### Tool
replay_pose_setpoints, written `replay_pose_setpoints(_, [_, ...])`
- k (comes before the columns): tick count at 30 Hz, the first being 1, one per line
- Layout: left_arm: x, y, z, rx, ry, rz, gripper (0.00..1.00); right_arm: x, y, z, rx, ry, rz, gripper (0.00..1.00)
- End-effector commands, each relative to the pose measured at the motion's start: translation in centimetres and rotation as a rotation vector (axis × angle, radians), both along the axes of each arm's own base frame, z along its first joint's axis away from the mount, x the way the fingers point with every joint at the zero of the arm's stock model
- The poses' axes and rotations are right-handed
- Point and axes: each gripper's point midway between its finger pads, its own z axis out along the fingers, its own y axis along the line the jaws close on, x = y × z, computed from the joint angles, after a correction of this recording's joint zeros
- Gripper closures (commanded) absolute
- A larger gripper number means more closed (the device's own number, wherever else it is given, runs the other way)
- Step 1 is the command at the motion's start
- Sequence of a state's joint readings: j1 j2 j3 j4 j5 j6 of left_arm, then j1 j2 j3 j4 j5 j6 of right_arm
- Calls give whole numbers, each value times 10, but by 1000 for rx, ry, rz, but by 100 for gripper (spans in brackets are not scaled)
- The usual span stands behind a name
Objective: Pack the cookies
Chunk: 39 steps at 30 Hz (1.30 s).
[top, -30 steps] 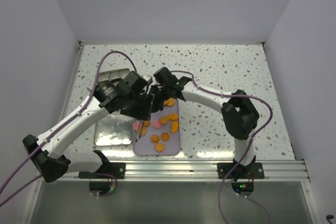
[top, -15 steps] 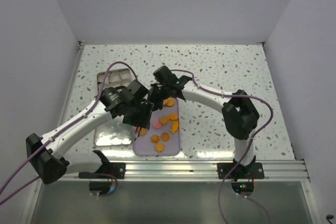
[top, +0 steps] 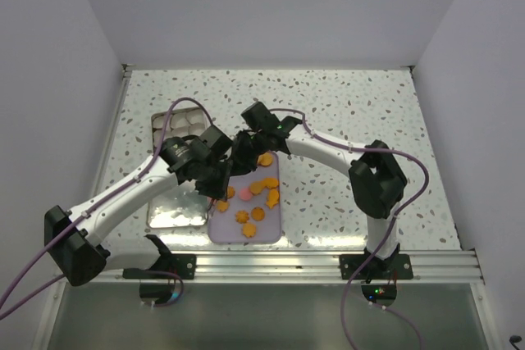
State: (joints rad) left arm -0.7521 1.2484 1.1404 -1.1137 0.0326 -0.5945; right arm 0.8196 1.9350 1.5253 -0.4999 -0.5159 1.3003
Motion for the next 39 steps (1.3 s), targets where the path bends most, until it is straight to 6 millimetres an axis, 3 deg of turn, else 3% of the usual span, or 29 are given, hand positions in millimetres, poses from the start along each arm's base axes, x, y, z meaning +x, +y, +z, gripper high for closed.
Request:
replay_pose_setpoints(1, [8, -27, 17, -120, -42, -36, 89, -3, 6, 44, 100, -88, 28, 64])
replay_pose_setpoints(5, [6, -24, 16, -105, -35, -36, 87, -1, 3, 46, 89, -110, 31, 39])
replay_pose_setpoints(11, [6, -18, 13, -78, -31, -24, 85, 13, -19, 53, 51, -149, 11, 22])
replay_pose_setpoints(14, [5, -16, 10, -64, -25, -22, 81, 33, -47, 54, 18, -167, -33, 19])
replay_pose_setpoints(16, [4, -14, 8, -51, -16, -23, 76, 37, -71, 54, -29, -187, -37, 18])
replay_pose_setpoints(17, [3, -13, 8, -47, -12, -23, 75, 49, -90, 52, -60, -197, -72, 17])
replay_pose_setpoints(19, [2, -13, 5, -39, -3, -26, 72, 48, -120, 49, -108, -202, -80, 17])
replay_pose_setpoints(20, [1, -12, 5, -38, 1, -29, 71, 57, -139, 48, -121, -201, -119, 16])
replay_pose_setpoints(23, [-1, -10, -1, -24, 13, -31, 69, 56, -177, 44, -141, -195, -160, 16])
replay_pose_setpoints(25, [-2, -8, -6, -13, 23, -30, 68, 49, -192, 43, -147, -197, -169, 15])
replay_pose_setpoints(32, [-1, -7, -17, 11, 37, -24, 59, 29, -214, 45, -151, -206, -186, 14])
replay_pose_setpoints(39, [1, -5, -33, 50, 57, -15, 59, 11, -225, 48, -143, -204, -191, 13])
